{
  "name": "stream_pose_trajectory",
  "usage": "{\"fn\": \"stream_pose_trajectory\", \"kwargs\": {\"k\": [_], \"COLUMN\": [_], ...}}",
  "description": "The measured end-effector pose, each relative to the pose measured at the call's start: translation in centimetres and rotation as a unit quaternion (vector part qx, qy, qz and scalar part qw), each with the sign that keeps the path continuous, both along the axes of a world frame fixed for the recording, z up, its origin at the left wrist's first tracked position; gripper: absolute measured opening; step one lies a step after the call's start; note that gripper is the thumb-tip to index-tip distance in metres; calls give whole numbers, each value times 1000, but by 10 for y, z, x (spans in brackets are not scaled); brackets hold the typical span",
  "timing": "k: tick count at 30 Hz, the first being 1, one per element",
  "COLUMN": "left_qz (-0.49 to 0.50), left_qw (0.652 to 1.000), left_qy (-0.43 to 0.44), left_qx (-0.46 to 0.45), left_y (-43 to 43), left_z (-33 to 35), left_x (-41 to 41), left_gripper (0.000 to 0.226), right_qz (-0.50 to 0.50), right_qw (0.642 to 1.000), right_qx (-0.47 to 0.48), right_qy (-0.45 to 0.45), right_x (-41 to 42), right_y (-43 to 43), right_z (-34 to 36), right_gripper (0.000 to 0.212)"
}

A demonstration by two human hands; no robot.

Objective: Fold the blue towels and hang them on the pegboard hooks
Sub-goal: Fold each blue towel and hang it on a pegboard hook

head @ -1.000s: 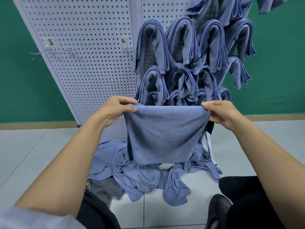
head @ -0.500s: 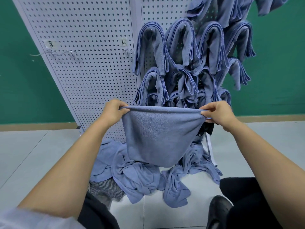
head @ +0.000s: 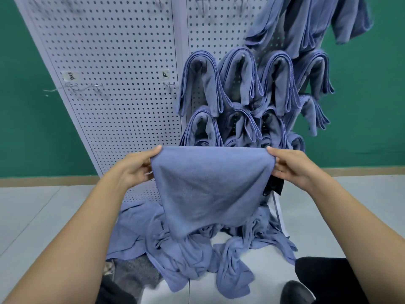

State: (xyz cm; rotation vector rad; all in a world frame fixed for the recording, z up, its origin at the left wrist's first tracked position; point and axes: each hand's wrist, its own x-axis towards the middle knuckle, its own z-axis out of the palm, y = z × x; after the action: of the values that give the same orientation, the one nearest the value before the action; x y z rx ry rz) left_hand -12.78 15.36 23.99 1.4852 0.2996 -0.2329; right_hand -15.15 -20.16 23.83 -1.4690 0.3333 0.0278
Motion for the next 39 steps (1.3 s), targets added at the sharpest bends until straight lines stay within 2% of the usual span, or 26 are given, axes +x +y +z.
{"fn": "stream_pose_trajectory", "kwargs": {"k": [3,6,8,14,17,20,22,26,29,31,32,33,35,37,38,39], "left_qz": [17,24,15,-41,-55,-53,-67,-93,-99,-105,-108,-113,-133,-155,-158,-153], "left_qw": [996,994,995,994,991,988,983,975,974,976,976,975,971,967,966,966], "left_qy": [54,27,-7,-96,-123,-144,-167,-197,-195,-185,-182,-181,-183,-187,-188,-187], "left_qx": [-75,-104,-97,-24,15,20,19,50,54,50,54,61,74,80,83,88], "left_y": [-17,-41,-60,-106,-114,-114,-112,-109,-107,-107,-106,-105,-104,-102,-100,-97], "left_z": [-2,1,4,4,3,3,4,6,4,3,3,4,6,9,9,9], "left_x": [1,1,-2,-16,-16,-14,-15,-17,-16,-15,-14,-14,-15,-16,-16,-14], "left_gripper": [16,7,6,11,16,11,8,15,11,10,11,12,14,16,17,18], "right_qz": [-17,-2,27,72,61,70,92,130,163,155,139,120,117,181,213,230], "right_qw": [999,999,998,990,990,991,990,985,980,983,982,972,927,896,891,892], "right_qx": [23,42,35,-79,-69,-27,5,77,77,28,-29,-115,-283,-364,-373,-369], "right_qy": [34,1,-36,-93,-106,-110,-106,-88,-82,-100,-126,-164,-215,-177,-145,-125], "right_x": [1,1,0,-7,-8,-9,-10,-12,-14,-15,-13,-9,-1,4,6,7], "right_y": [11,29,45,92,100,101,99,90,86,82,79,73,61,51,49,49], "right_z": [-1,3,7,11,8,6,6,9,8,8,8,7,2,-6,-9,-10], "right_gripper": [23,9,5,9,8,2,14,30,36,34,33,33,37,51,50,40]}}
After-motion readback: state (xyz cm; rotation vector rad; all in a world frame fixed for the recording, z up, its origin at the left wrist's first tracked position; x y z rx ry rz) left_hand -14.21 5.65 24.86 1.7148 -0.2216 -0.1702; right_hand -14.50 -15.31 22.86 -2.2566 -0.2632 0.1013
